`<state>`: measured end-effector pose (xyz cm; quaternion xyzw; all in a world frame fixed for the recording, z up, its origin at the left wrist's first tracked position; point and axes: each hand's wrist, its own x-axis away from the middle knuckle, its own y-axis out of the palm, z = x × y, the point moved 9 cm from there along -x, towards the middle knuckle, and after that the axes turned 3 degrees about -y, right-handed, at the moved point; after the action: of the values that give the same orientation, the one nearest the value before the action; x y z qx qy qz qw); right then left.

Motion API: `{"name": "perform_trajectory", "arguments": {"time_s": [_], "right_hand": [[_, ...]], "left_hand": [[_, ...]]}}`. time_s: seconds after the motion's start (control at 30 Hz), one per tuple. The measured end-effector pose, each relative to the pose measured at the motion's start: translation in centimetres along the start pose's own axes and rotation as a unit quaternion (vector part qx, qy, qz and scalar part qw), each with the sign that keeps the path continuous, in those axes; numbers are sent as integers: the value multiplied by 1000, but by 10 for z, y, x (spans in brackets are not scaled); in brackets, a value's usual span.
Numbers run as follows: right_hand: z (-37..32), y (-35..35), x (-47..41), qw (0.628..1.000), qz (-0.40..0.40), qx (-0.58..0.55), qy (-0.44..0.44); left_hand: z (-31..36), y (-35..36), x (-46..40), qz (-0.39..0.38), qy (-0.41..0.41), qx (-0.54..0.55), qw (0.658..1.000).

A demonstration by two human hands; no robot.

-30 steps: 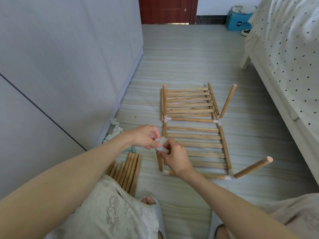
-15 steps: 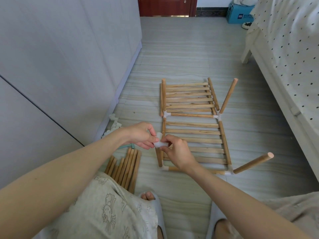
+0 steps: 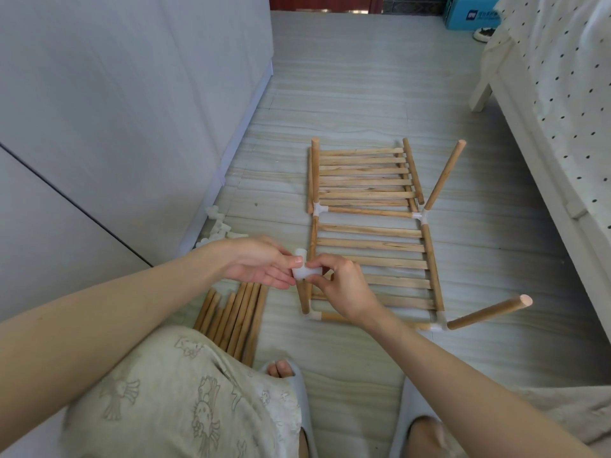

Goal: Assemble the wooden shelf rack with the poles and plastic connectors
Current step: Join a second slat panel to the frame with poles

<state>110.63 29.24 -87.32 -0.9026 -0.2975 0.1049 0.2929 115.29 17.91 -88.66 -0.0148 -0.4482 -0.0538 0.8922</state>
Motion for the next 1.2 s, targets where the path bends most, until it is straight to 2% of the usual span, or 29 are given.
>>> {"name": "perform_trajectory", "arguments": {"time_s": [0.23,0.5,0.63,0.7,0.8,0.9,1.0,1.1,1.2], "right_hand": [[2,2,-1,1000,-8,11,-13],[1,-1,-4,999,-28,39,-16],[-5,2,-3,996,-53,60,-38],[-6,2,-6,994,-61,81,-37],[-4,-1,-13,993,-68,92,-15],[-2,-2,-15,995,-63,73,6],[-6,2,-11,994,-78,80,-14],[-11,6,-9,989,-105,88,-49],[-12,8,-9,985,-122,106,-64]], "left_hand": [[-13,1,-8,-28,6,68,997],[-10,1,-9,1,37,53,998],[-33,7,-13,-5,104,142,984],[-46,5,-17,38,151,178,972],[-53,-3,-21,116,187,160,962],[-45,-5,-24,135,176,128,967],[-36,-5,-30,134,143,111,974],[-36,0,-37,115,101,115,982],[-37,10,-42,77,103,128,983]]}}
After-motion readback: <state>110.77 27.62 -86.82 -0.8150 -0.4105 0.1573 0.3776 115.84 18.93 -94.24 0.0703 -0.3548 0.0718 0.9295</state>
